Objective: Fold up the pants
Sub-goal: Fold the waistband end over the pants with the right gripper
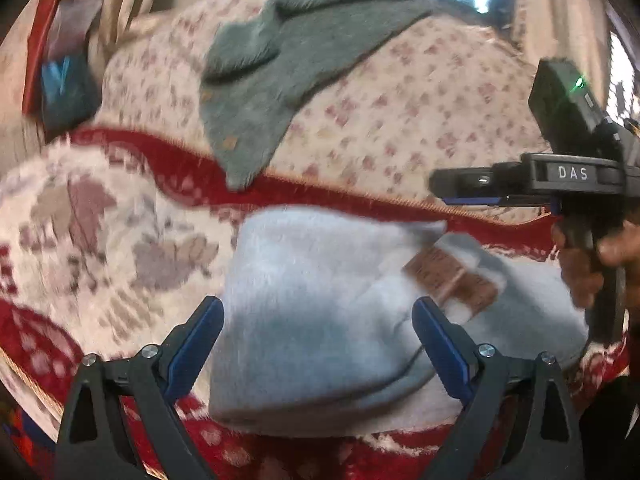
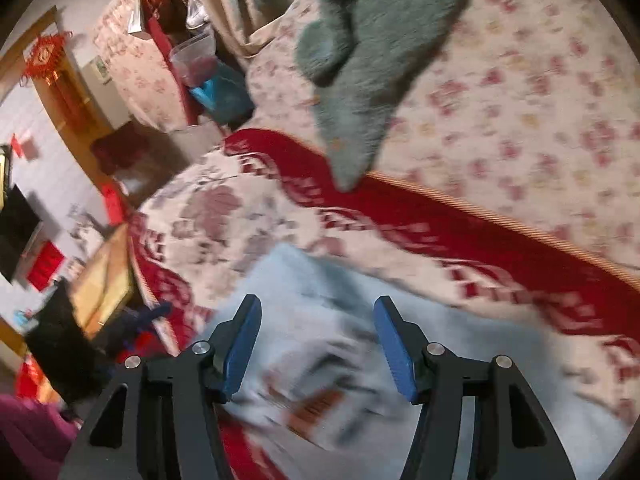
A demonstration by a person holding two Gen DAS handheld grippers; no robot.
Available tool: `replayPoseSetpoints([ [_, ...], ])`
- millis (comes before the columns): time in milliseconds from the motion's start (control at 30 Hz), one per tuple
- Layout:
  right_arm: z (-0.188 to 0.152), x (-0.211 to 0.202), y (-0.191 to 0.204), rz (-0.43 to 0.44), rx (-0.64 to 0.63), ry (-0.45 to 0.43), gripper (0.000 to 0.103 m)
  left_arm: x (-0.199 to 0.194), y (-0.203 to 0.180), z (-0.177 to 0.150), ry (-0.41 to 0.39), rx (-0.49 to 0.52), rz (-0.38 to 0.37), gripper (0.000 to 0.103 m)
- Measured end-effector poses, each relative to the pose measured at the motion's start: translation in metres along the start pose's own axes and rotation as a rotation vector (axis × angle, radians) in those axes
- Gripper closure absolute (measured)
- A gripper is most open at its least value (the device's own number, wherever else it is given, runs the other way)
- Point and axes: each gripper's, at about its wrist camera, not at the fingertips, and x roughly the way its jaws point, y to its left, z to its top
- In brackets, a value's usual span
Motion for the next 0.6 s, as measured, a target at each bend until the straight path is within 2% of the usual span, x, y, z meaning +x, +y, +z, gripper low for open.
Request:
replayPoseSetpoints([
  [67,-0.004,0.023,0.012,-0.051,-0.025,0.032,0.040,0.013,0.005,-0.009,0.049,-0.013,-0.006,0.008],
  [133,-0.019,0.042,0.014,-0.138,-0.053,0.083,0.041,0.021,0.008,-0.023,0.089,-0.002,0.018,0.008],
  [200,-0.046,0.048,0.010,-0.235,-0.097,0.120,0.041,0.020,0.010,-0.031,0.080,0.028,0.035,0.008],
  [267,-0.072,0.049,0.001,-0.282,-0.132,0.145,0.041,0.024,0.015,-0.037,0.093,0.031,0.034,0.007],
  [300,-0.086,0.049,-0.009,-0.260,-0.097,0.141,0.041,0.028,0.019,-0.040,0.109,0.019,0.027,0.004],
  [367,-0.099,0.040,-0.028,-0.185,0.021,0.051,0.040,0.036,0.027,-0.043,0.136,-0.041,0.013,0.004],
  [433,-0.101,0.033,-0.031,-0.169,0.038,0.034,0.040,0.029,0.031,-0.042,0.115,-0.093,0.000,0.004],
  [533,-0.095,0.018,-0.030,-0.159,0.065,0.055,0.040,0.014,0.025,-0.038,0.088,-0.058,0.031,0.004],
  [600,-0.091,0.002,-0.023,-0.144,0.067,0.020,0.040,0.000,0.019,-0.035,0.051,-0.026,0.040,0.004],
])
